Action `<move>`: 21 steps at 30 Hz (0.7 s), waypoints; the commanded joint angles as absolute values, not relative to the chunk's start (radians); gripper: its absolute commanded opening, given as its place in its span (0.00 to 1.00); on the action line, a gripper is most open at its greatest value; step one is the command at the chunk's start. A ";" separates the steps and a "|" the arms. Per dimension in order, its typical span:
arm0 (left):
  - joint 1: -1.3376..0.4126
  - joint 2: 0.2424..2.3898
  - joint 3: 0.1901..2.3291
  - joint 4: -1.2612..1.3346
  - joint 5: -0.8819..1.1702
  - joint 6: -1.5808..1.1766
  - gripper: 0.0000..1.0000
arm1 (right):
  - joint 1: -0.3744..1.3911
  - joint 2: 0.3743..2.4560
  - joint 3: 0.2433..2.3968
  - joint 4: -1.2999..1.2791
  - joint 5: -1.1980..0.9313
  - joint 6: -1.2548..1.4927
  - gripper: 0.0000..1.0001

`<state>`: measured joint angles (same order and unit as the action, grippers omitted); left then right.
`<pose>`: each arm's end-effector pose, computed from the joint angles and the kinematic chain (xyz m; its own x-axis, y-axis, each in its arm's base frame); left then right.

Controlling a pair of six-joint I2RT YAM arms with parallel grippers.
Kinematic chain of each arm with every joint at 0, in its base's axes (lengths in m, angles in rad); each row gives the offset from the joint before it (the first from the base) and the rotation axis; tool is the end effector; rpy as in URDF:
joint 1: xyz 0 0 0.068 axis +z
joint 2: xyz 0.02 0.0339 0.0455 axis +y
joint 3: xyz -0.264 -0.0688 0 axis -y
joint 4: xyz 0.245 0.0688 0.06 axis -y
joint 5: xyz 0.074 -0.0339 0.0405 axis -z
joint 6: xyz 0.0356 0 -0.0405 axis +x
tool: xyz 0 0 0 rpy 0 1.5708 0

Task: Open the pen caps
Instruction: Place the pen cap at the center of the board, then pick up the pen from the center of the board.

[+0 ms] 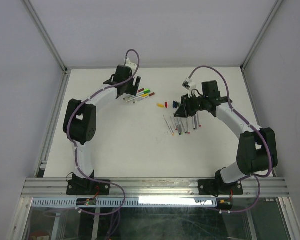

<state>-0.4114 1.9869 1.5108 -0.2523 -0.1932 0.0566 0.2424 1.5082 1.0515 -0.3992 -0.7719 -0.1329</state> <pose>0.4182 -0.1750 0.2235 -0.5944 0.3199 -0.7378 0.2952 0.9402 0.1698 0.2999 0.0997 0.2476 -0.6450 -0.2573 -0.7196 -0.7076 0.5567 0.4352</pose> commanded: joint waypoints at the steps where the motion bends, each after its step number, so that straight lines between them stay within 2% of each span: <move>1: -0.371 2.055 1.664 -0.366 -0.094 0.195 0.79 | 0.227 1.482 1.100 -0.400 -0.831 -0.170 0.36; 5: -0.331 2.141 1.794 -0.445 -0.015 0.229 0.62 | 0.226 1.485 1.101 -0.402 -0.832 -0.172 0.36; 10: -0.301 2.214 1.899 -0.499 0.067 0.257 0.54 | 0.217 1.483 1.100 -0.402 -0.834 -0.173 0.36; 14: -0.284 2.287 2.021 -0.582 0.165 0.277 0.42 | 0.214 1.485 1.099 -0.401 -0.838 -0.172 0.36; 16: -0.279 2.324 2.073 -0.618 0.186 0.289 0.39 | 0.212 1.486 1.100 -0.402 -0.840 -0.172 0.36; 21: -0.272 2.361 2.109 -0.636 0.221 0.308 0.38 | 0.206 1.486 1.098 -0.402 -0.841 -0.172 0.36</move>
<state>-0.2836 2.3531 2.0537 -0.6018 0.1440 0.2661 0.2173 1.5082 1.0565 -0.4168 -0.8101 -0.1593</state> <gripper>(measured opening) 0.382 0.358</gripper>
